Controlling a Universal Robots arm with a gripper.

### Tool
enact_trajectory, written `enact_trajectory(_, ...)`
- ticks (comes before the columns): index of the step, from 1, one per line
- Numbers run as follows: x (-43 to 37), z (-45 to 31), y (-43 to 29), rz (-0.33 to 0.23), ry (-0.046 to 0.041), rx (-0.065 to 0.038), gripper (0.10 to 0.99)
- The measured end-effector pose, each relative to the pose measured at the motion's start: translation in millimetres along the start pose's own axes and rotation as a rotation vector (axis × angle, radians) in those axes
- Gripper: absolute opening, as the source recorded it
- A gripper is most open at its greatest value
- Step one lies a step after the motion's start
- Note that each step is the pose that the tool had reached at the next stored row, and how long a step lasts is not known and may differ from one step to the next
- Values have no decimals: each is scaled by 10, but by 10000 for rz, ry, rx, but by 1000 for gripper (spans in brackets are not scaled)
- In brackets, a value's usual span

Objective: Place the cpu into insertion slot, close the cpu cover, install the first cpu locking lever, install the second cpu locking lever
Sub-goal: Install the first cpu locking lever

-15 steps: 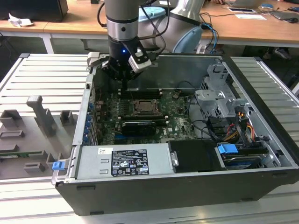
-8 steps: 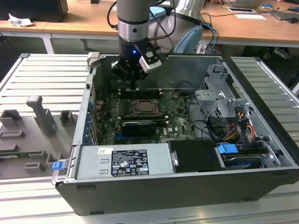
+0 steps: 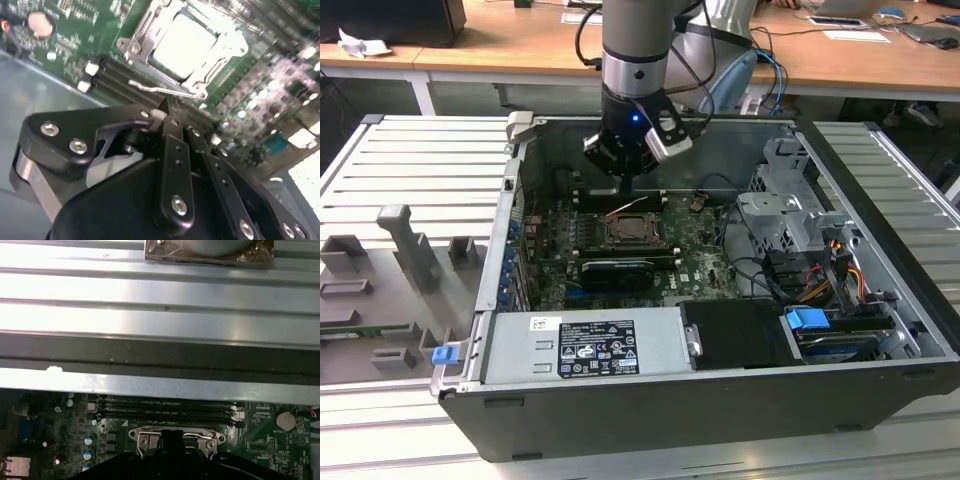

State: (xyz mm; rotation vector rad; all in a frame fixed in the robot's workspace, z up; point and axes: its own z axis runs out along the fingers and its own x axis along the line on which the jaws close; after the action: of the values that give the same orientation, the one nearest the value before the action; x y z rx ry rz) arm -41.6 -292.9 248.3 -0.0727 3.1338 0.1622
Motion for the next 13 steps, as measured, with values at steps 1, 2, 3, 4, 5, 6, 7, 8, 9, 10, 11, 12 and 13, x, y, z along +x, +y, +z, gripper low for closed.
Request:
enact_trajectory(1, 0, 1, -2, -1, -5, -121, 106)
enact_trajectory(2, 0, 9, -5, -1, -11, -172, 106)
enact_trajectory(3, 0, 17, -6, -1, -10, -172, 106)
enact_trajectory(4, -3, 30, -8, -12, -7, -170, 106)
enact_trajectory(5, -8, 46, -10, -23, -5, -169, 106)
enact_trajectory(6, -18, 67, -12, -23, -6, -169, 106)
enact_trajectory(7, -30, 81, -14, -22, -5, -169, 106)
enact_trajectory(8, -52, 107, -18, -22, -6, -169, 106)
enact_trajectory(9, -63, 120, -19, -20, -5, -168, 106)
enact_trajectory(10, -71, 133, -20, 4, -9, -169, 106)
enact_trajectory(11, -77, 151, -21, 55, -14, -171, 106)
enact_trajectory(12, -82, 176, -23, 60, -16, -182, 106)
enact_trajectory(13, -88, 194, -24, 35, -15, -183, 106)
